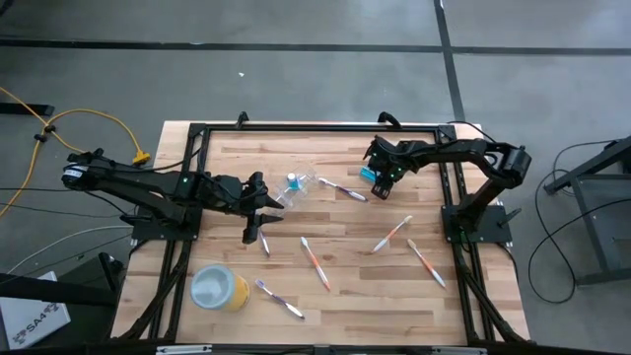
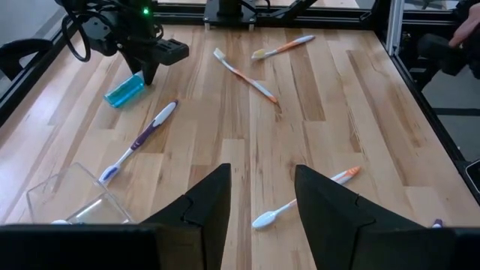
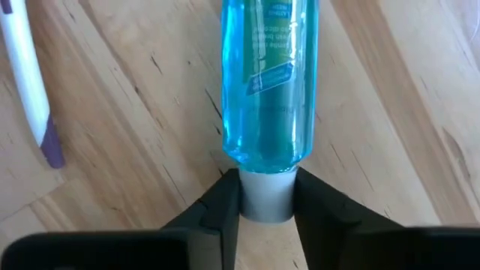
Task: Pick & Place toothbrushing station
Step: Put the blue mouthwash into the transparent organizer
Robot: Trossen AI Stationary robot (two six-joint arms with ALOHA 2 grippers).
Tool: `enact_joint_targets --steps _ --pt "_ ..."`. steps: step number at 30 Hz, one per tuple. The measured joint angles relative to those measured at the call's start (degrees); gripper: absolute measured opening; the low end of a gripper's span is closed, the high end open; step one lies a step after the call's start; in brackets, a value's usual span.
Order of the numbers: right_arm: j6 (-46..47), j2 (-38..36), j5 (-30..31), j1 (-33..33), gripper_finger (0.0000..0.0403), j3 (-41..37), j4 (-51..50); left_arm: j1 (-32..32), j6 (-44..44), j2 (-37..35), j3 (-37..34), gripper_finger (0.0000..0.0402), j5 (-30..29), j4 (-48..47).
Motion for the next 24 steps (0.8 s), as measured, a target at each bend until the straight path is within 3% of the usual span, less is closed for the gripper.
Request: enact_joint_targets --steps 17,24 --pt "-1.1 0.0 1.7 0.3 0.0089 0.0 0.1 0.0 0.0 0.0 0.0 0.0143 0.0 0.0" --pt "-3.5 -0.8 7.0 3.2 0.0089 0.0 -0.1 0.0 -0.3 0.0 0.0 0.0143 0.0 0.0"
